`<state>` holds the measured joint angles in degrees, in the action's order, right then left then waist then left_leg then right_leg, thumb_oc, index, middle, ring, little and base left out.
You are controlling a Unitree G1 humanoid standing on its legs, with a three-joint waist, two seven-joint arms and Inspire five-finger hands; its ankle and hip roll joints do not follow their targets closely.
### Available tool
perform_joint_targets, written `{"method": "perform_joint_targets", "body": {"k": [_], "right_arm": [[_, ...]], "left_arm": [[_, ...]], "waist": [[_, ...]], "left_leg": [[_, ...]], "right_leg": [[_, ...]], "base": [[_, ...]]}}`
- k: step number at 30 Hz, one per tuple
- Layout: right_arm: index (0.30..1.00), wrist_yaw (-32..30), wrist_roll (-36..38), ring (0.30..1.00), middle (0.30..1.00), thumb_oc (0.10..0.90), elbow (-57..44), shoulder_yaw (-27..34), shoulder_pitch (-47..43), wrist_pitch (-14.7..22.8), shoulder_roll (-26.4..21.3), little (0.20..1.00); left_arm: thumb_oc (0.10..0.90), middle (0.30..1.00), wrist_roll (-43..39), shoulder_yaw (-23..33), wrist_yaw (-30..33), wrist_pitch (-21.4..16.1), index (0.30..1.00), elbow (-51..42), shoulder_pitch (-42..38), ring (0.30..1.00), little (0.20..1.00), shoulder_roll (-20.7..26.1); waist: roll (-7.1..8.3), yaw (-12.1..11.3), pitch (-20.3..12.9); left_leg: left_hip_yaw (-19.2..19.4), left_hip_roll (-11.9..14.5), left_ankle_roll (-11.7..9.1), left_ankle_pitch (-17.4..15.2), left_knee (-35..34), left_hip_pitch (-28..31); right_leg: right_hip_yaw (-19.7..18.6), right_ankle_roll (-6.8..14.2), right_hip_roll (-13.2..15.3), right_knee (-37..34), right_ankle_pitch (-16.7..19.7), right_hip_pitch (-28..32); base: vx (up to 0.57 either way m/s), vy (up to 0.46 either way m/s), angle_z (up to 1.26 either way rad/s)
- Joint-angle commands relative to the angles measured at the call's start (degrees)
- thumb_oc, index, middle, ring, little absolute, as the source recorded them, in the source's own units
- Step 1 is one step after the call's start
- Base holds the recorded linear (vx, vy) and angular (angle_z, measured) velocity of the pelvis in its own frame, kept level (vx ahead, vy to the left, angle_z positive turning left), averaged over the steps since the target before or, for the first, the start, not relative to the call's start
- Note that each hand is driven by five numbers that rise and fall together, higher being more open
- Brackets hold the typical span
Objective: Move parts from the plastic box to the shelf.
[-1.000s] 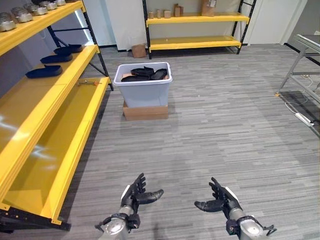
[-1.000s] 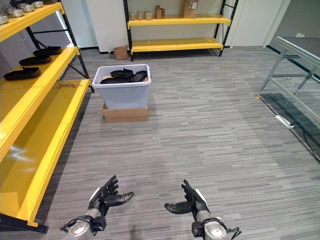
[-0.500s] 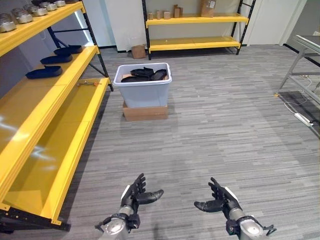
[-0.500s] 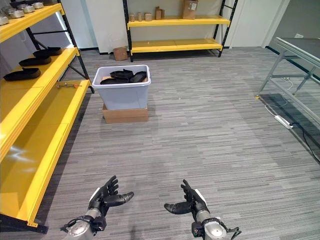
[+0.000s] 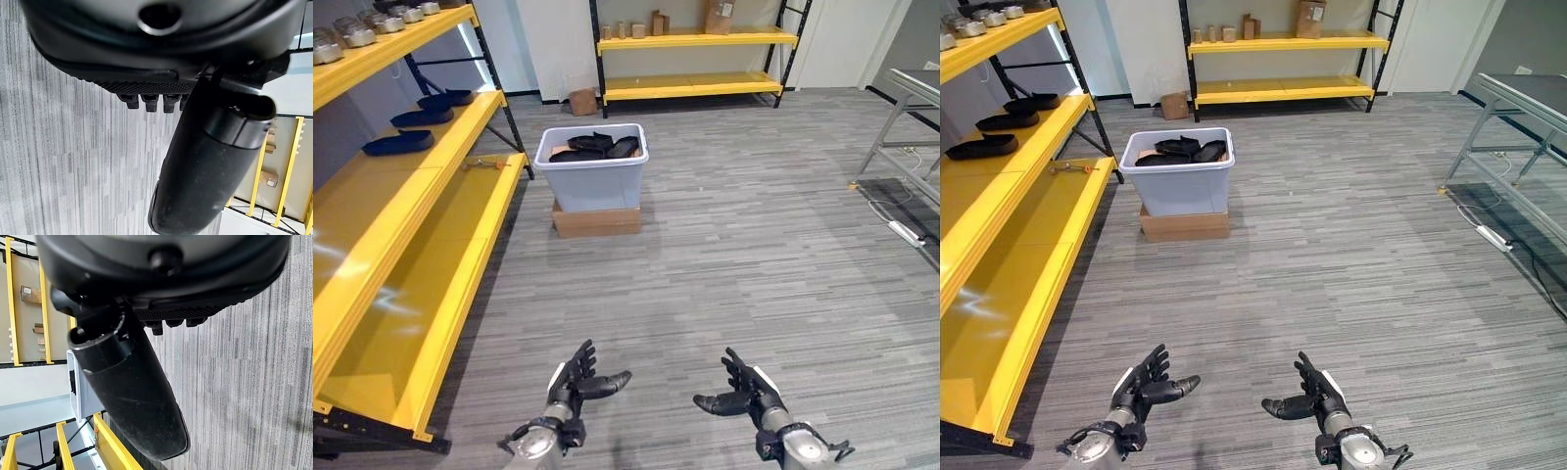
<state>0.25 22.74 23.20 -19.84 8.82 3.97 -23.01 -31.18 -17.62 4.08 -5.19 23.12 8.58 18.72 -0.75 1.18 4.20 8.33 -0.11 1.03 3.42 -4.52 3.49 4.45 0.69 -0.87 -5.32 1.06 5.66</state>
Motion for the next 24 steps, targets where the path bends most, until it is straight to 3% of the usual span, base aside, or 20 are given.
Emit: {"method": "perform_joint_targets", "body": {"k": [1,7,12,16,18,20,22,24], "right_arm": [[1.000,0.46,1.86,1.000,1.000,0.900,-3.72,0.53,-3.06,4.31,-0.48,1.000],[1.000,0.36,1.26,1.000,1.000,0.900,-3.84,0.54,-3.79,4.33,-0.65,1.000],[1.000,-0.03,1.74,1.000,1.000,0.900,-3.71,0.62,-5.98,4.79,-0.95,1.000],[1.000,0.18,-3.61,1.000,1.000,0.900,-5.25,0.05,-7.05,4.74,-2.12,1.000],[1.000,0.42,-1.63,1.000,1.000,0.900,-5.28,0.18,-7.12,4.64,-1.47,1.000],[1.000,0.65,-2.20,1.000,1.000,0.900,-4.89,0.04,-6.86,4.36,-0.91,1.000],[1.000,0.56,-2.96,1.000,1.000,0.900,-5.11,-0.22,-6.11,4.47,-0.49,1.000],[1.000,0.61,-3.65,1.000,1.000,0.900,-5.32,0.03,-5.37,4.35,-0.49,1.000]], "left_arm": [[0.900,1.000,0.23,1.60,-1.12,-4.35,1.000,-0.25,-4.12,1.000,1.000,-0.17],[0.900,1.000,-0.29,2.06,-0.94,-4.70,1.000,-1.12,-4.37,1.000,1.000,-0.25],[0.900,1.000,-0.66,2.16,-0.67,-5.35,1.000,-1.75,-5.83,1.000,1.000,0.20],[0.900,1.000,-1.08,2.89,-0.97,-4.98,1.000,-2.44,-5.14,1.000,1.000,0.66],[0.900,1.000,-0.81,2.86,-0.92,-4.97,1.000,-3.09,-5.10,1.000,1.000,0.90],[0.900,1.000,-0.22,2.76,-0.94,-4.76,1.000,-3.14,-5.27,1.000,1.000,1.13],[0.900,1.000,0.86,2.41,-0.99,-4.87,1.000,-4.08,-5.70,1.000,1.000,2.05],[0.900,1.000,2.01,2.39,-1.26,-4.74,1.000,-4.19,-5.65,1.000,1.000,2.37]], "waist": [[2.04,-1.15,-2.47],[2.00,-1.33,-1.81],[2.73,-1.91,1.00],[2.47,-2.36,1.70],[2.31,-2.31,2.25],[2.36,-2.37,2.83],[2.18,-1.91,4.59],[1.88,-1.82,4.99]], "left_leg": [[-1.74,4.21,-4.44,-0.74,-0.48,1.85],[-1.38,4.29,-3.91,-0.65,-0.48,2.58],[-1.26,3.81,-3.45,-3.61,7.20,-2.22],[-1.47,2.54,-1.31,-5.96,9.10,-2.50],[-1.89,1.81,-0.06,-6.43,9.15,-2.25],[-1.78,0.78,1.28,-6.77,8.93,-1.89],[-2.03,-0.36,2.89,-7.07,8.92,-0.81],[-2.29,-0.80,3.52,-8.13,9.13,0.07]], "right_leg": [[0.09,4.46,3.84,0.36,2.61,-0.83],[0.26,4.42,4.26,2.73,1.66,-1.38],[0.54,4.08,5.51,7.47,0.47,-4.45],[0.45,5.20,6.66,13.19,-1.49,-6.60],[-0.01,5.94,7.48,17.93,-1.57,-8.93],[-0.74,7.14,8.65,25.09,1.74,-12.93],[-1.88,7.86,9.73,35.36,9.00,-18.04],[-0.54,7.30,10.01,37.49,7.75,-20.31]], "base": [[0.00,0.000,0.00],[-0.01,0.009,0.00],[-0.08,0.048,-0.06],[0.01,0.125,-0.01],[-0.01,0.164,0.05],[-0.02,0.171,0.02],[-0.01,0.215,0.02],[0.07,0.145,0.16]]}}
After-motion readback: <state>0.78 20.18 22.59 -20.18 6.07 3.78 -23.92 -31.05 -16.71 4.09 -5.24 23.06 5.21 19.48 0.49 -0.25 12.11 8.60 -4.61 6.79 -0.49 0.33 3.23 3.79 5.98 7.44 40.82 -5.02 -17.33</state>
